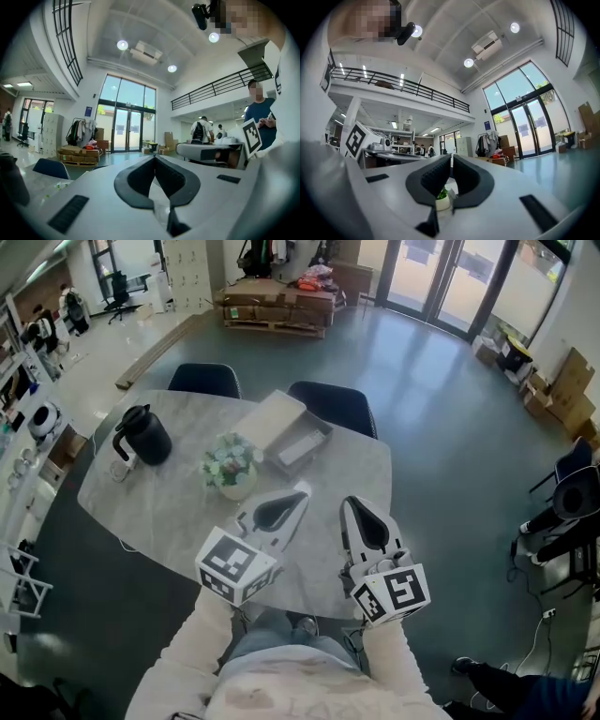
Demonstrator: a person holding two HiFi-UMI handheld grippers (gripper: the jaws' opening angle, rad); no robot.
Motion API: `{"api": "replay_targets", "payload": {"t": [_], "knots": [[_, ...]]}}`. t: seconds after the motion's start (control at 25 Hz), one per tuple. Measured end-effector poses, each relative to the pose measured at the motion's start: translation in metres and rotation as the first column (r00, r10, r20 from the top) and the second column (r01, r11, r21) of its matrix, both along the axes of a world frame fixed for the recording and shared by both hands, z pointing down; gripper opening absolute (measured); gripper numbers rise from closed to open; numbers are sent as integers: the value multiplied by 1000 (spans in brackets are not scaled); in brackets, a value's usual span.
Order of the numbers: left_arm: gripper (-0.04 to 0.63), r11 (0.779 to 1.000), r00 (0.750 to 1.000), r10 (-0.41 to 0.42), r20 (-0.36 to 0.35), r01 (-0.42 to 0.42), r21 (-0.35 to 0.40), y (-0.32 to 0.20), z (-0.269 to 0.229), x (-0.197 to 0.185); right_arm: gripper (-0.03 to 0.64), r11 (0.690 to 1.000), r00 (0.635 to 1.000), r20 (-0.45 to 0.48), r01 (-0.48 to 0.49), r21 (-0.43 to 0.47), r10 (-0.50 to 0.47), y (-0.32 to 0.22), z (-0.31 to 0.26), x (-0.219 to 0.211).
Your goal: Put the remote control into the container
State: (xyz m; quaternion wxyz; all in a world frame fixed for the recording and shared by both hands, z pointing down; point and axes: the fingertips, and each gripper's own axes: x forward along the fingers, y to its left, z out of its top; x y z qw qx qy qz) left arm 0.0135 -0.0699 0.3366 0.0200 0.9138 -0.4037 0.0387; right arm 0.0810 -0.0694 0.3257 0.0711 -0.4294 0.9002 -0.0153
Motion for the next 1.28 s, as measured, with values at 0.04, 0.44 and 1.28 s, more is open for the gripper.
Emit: {"api": "replay_targets", "payload": {"t": [0.04,0.44,1.28], "knots": [[12,1000,1000,2,2,-2,11,11,-6,-1,18,1000,1000,3,11,1,-11,5,0,-4],[12,995,1000,26,9,-26,96,64,-45,-29,18,997,997,-30,68,33,-67,47,-15,-44],[12,989,992,115,-43,-110,102,174,-49,-83,18,999,995,-104,6,52,0,163,-36,-110]]}}
